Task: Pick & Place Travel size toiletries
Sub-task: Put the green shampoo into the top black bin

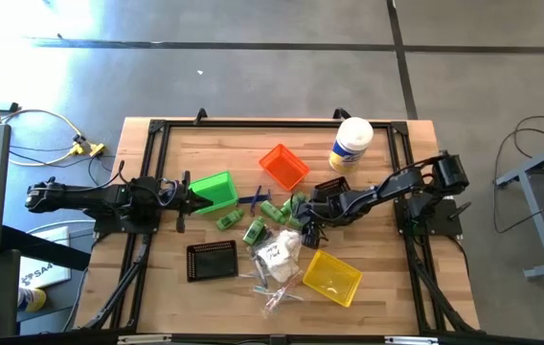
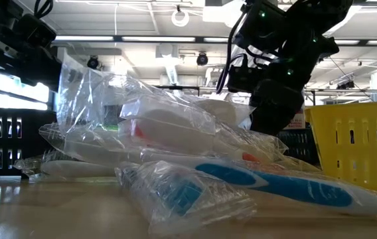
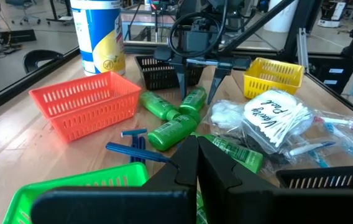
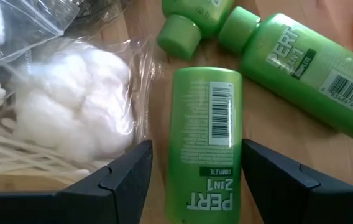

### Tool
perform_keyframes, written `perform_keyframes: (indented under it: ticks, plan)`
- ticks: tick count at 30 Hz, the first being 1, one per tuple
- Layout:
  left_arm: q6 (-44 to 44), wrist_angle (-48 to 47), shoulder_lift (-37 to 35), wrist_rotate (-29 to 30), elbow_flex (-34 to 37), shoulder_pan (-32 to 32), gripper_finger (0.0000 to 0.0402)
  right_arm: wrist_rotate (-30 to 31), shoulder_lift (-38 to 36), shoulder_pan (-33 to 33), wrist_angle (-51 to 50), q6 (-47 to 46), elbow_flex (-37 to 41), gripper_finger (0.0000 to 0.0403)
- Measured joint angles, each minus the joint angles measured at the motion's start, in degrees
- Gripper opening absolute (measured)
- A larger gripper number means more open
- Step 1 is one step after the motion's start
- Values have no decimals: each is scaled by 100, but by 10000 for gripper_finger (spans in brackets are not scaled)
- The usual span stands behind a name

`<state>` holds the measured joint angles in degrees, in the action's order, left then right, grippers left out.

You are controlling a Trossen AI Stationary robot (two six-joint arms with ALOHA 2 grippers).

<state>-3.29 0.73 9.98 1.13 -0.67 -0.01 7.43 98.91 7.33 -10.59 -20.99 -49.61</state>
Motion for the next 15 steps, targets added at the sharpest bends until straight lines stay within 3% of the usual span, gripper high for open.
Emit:
perform_keyframes:
  ticks: [15]
  plan:
    - [-2,0,0,-18,0,0,0,-11,0,0,29,17,-2,159]
